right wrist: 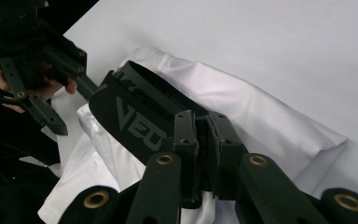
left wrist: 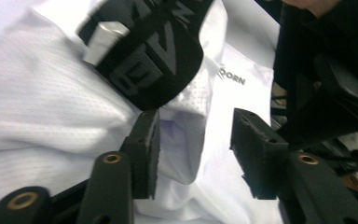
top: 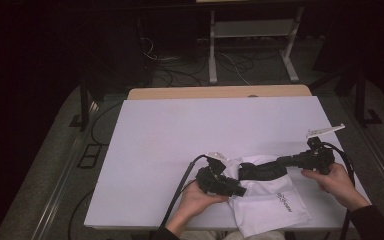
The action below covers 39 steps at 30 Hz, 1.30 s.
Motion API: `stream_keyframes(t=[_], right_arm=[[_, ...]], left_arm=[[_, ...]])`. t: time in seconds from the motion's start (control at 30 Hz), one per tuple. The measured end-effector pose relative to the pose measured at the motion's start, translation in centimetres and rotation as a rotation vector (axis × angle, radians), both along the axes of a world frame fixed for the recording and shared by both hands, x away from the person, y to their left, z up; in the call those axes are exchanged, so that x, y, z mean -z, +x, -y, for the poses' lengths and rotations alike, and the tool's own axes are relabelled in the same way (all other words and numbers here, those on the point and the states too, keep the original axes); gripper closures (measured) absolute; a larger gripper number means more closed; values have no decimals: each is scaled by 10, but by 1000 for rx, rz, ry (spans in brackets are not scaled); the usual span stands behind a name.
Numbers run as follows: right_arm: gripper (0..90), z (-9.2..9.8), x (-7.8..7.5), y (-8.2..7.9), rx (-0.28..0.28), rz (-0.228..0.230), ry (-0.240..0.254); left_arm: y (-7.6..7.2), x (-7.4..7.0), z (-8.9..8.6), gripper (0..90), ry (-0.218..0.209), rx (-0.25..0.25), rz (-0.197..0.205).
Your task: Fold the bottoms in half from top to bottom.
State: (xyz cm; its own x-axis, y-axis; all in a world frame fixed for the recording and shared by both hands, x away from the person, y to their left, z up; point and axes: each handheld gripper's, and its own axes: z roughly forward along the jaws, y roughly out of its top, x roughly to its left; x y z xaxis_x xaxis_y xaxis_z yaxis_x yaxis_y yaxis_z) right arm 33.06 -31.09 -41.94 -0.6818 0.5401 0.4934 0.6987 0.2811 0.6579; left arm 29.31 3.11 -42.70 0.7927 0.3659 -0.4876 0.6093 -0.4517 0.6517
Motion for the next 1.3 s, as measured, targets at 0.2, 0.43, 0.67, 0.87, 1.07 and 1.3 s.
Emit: stream_keyframes(t=[0.2,0.43,0.67,0.87,1.07,1.3], right_arm=[[812,1,0,-2,-9,-10,8],[811,1,0,-3,-23,-16,13],[809,1,0,-8,-35,-19,16],[809,3,1,-13,-42,-25,15],[807,3,3,-18,-62,-35,17],[805,2,5,-27,-106,-50,11]], left_arm=[[5,-7,-6,388,-50,-42,23],[10,-11,-10,328,-92,-72,37],[16,-12,-16,280,-113,-111,47],[23,-11,-21,280,-116,-146,49],[29,-11,-25,258,-116,-160,48],[35,-11,-28,232,-121,-173,64]])
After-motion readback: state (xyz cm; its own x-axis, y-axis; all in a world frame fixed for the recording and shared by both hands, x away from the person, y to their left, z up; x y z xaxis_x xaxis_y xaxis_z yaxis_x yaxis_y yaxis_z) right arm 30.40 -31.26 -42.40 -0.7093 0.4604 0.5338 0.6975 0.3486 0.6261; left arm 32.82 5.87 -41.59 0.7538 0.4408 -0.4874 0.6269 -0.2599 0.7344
